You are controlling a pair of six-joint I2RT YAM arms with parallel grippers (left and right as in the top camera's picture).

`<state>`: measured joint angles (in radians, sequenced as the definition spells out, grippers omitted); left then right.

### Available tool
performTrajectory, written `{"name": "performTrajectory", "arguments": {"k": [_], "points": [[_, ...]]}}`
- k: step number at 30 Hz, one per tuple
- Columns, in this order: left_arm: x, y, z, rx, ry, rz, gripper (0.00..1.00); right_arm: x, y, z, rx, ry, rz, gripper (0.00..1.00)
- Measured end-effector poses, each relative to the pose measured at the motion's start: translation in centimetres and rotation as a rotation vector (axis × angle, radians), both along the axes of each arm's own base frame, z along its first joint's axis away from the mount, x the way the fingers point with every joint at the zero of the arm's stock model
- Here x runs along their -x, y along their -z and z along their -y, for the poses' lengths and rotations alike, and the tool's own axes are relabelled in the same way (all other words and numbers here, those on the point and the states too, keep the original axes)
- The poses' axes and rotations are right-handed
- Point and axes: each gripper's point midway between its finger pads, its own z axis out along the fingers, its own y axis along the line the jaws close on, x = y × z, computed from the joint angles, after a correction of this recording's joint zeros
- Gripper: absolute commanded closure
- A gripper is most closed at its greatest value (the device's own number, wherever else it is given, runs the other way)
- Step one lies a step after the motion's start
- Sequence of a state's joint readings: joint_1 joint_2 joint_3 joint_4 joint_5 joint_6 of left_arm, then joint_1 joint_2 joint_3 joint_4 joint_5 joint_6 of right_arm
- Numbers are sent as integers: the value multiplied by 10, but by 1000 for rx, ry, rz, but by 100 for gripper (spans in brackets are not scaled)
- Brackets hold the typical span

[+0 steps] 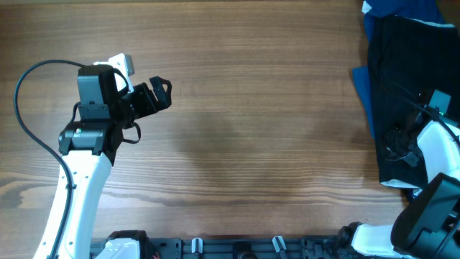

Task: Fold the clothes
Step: 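Grasp the black shorts in the pile with the right gripper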

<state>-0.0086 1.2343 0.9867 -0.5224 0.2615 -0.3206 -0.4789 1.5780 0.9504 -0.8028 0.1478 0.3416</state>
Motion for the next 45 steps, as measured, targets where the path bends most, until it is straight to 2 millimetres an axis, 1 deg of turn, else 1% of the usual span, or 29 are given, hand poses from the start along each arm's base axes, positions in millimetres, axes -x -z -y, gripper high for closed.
{"name": "performTrajectory", "arguments": {"k": [7,8,9,11,12,13,15,17,18,21,23,26,27,30,34,37,40,43,44,45], "points": [[0,0,0,-2,-2,0,0,0,0,1,3,-1,-1,95],[0,0,0,-2,-2,0,0,1,0,0,-1,3,-6,91],[0,0,0,-2,-2,0,1,2,-1,-1,-4,7,-10,85],[0,0,0,-2,-2,0,0,-3,-9,2,-12,16,9,64],[0,0,0,-2,-2,0,0,-12,-18,7,-8,26,45,52],[0,0,0,-2,-2,0,0,-21,-27,13,-5,36,83,45],[0,0,0,-2,-2,0,0,-38,-50,28,0,48,174,37],[0,0,0,-2,-2,0,0,-45,-67,48,12,64,252,36],[0,0,0,-2,-2,0,0,-42,-71,58,15,79,272,35],[0,0,0,-2,-2,0,0,-26,-73,82,27,121,281,35],[0,0,0,-2,-2,0,0,-12,-75,104,55,156,291,35],[0,0,0,-2,-2,0,0,-2,-75,121,86,179,291,35],[0,0,0,-2,-2,1,0,0,-73,124,92,183,285,35],[0,0,0,-2,-2,0,0,12,-60,133,83,219,240,34],[2,2,0,-2,-2,-13,0,43,-35,140,13,315,159,34],[2,2,0,-2,-2,-13,0,61,-25,144,-17,367,129,33],[2,2,0,-2,-2,-13,0,71,-22,149,-25,399,120,32],[2,2,0,-2,-2,-13,0,72,-18,148,-37,398,109,31],[2,2,0,-2,-2,-13,0,73,-13,145,-51,398,96,31],[2,2,0,-2,-2,-13,0,75,-9,143,-65,398,83,33]]}}
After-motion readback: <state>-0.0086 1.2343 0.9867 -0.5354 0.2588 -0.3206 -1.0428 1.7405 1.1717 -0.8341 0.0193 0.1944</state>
